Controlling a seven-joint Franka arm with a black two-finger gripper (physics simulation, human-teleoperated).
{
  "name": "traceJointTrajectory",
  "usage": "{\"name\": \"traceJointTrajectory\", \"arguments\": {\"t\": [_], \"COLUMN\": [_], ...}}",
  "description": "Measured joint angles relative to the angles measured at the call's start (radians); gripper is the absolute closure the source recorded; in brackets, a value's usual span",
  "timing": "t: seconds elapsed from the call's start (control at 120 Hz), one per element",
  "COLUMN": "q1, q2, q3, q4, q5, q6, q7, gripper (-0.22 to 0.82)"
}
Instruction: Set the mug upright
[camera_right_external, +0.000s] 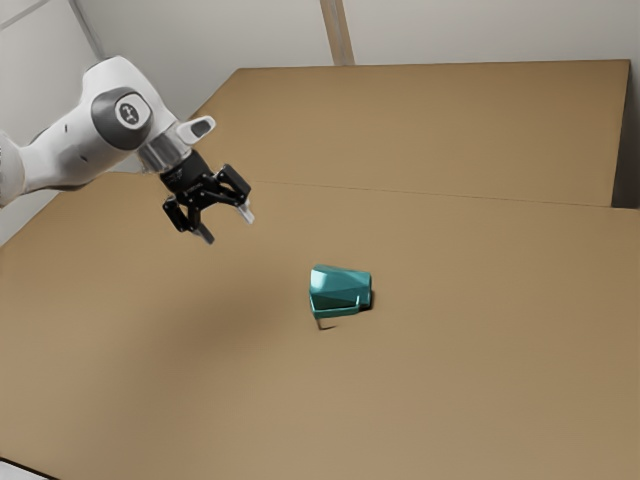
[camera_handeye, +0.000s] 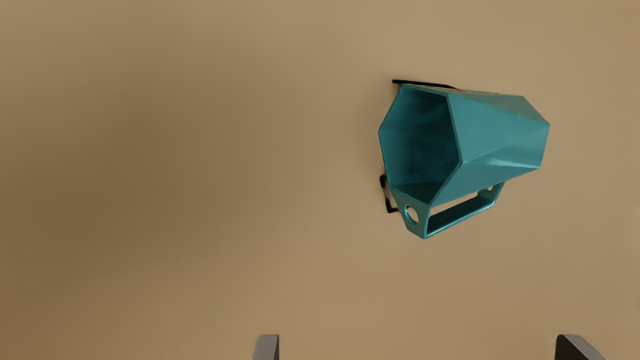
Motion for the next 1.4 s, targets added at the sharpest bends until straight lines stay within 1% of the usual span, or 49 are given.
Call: {"name": "traceJointTrajectory", "arguments": {"t": [0.117, 0.225, 0.467, 0.717, 0.992, 1.167, 1.233, 1.4], "q1": [-0.035, -0.045, -0.056, -0.059, -0.057, -0.054, -0.052, -0.047], "q2": [0.040, 0.064, 0.117, 0.178, 0.224, 0.258, 0.266, 0.272], "q3": [-0.003, -0.003, -0.005, -0.030, -0.044, -0.048, -0.048, -0.061], "q4": [-0.041, -0.070, -0.118, -0.139, -0.145, -0.146, -0.146, -0.146], "q5": [-0.085, -0.173, -0.317, -0.471, -0.589, -0.656, -0.681, -0.716], "q6": [0.031, 0.060, 0.162, 0.254, 0.279, 0.256, 0.245, 0.228], "q7": [0.018, 0.087, 0.334, 0.572, 0.755, 0.835, 0.863, 0.925], "gripper": [0.00, 0.00, 0.00, 0.00, 0.00, 0.00, 0.05, 0.34]}}
